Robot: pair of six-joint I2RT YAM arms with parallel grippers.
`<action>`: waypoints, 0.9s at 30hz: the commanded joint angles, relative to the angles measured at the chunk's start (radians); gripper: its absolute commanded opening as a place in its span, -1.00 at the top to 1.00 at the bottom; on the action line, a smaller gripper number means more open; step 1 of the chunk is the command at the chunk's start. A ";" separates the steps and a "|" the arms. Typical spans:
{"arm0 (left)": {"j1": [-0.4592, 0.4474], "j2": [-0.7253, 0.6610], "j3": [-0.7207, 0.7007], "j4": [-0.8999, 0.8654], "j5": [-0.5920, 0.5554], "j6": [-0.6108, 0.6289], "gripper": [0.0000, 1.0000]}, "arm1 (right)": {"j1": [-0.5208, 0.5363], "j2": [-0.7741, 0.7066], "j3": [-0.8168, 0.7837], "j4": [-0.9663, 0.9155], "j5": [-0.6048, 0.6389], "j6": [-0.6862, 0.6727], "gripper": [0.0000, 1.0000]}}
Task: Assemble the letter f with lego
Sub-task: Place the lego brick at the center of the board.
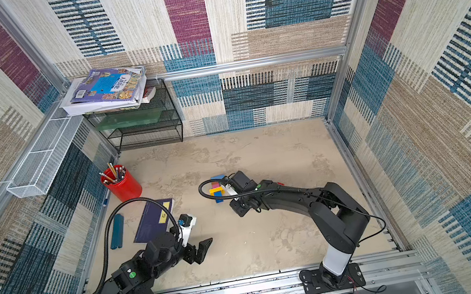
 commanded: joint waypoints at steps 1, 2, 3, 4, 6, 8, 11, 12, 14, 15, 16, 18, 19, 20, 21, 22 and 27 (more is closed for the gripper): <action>0.000 -0.004 -0.004 0.018 -0.005 0.015 -0.99 | 0.028 0.011 -0.007 0.020 0.006 -0.024 0.43; 0.000 -0.006 -0.005 0.018 -0.006 0.014 -0.98 | 0.035 0.016 -0.010 0.022 0.010 -0.024 0.43; 0.000 -0.006 -0.005 0.017 -0.006 0.013 -0.99 | 0.040 0.020 -0.014 0.025 0.009 -0.026 0.44; -0.001 -0.006 -0.006 0.016 -0.007 0.012 -0.99 | 0.043 0.022 -0.017 0.027 0.008 -0.027 0.44; -0.001 -0.009 -0.006 0.016 -0.006 0.013 -0.98 | 0.050 0.026 -0.023 0.033 0.008 -0.027 0.44; -0.001 -0.013 -0.008 0.016 -0.008 0.012 -0.98 | 0.055 0.028 -0.026 0.038 0.009 -0.029 0.44; 0.000 -0.019 -0.010 0.017 -0.010 0.010 -0.98 | 0.057 0.030 -0.032 0.041 0.010 -0.028 0.43; -0.001 -0.019 -0.011 0.015 -0.012 0.011 -0.98 | 0.057 0.032 -0.035 0.041 0.014 -0.030 0.43; -0.001 -0.021 -0.012 0.016 -0.012 0.011 -0.98 | 0.056 0.039 -0.035 0.041 0.018 -0.034 0.41; 0.000 -0.020 -0.011 0.016 -0.012 0.011 -0.99 | 0.056 0.043 -0.034 0.038 0.021 -0.037 0.41; 0.000 -0.020 -0.011 0.015 -0.012 0.010 -0.98 | 0.057 0.049 -0.032 0.035 0.024 -0.036 0.40; 0.000 -0.019 -0.011 0.016 -0.014 0.011 -0.98 | 0.057 0.057 -0.027 0.031 0.029 -0.037 0.35; 0.000 -0.019 -0.011 0.015 -0.013 0.010 -0.99 | 0.057 0.057 -0.027 0.032 0.029 -0.034 0.33; 0.001 -0.019 -0.011 0.014 -0.013 0.010 -0.98 | 0.057 0.054 -0.027 0.033 0.030 -0.035 0.31; 0.000 -0.019 -0.012 0.014 -0.014 0.011 -0.98 | 0.056 0.046 -0.028 0.035 0.030 -0.032 0.28; -0.001 -0.019 -0.012 0.015 -0.014 0.011 -0.98 | 0.057 0.040 -0.029 0.036 0.031 -0.032 0.25; 0.000 -0.020 -0.010 0.014 -0.016 0.010 -0.98 | 0.051 -0.020 -0.034 0.045 0.026 -0.020 0.10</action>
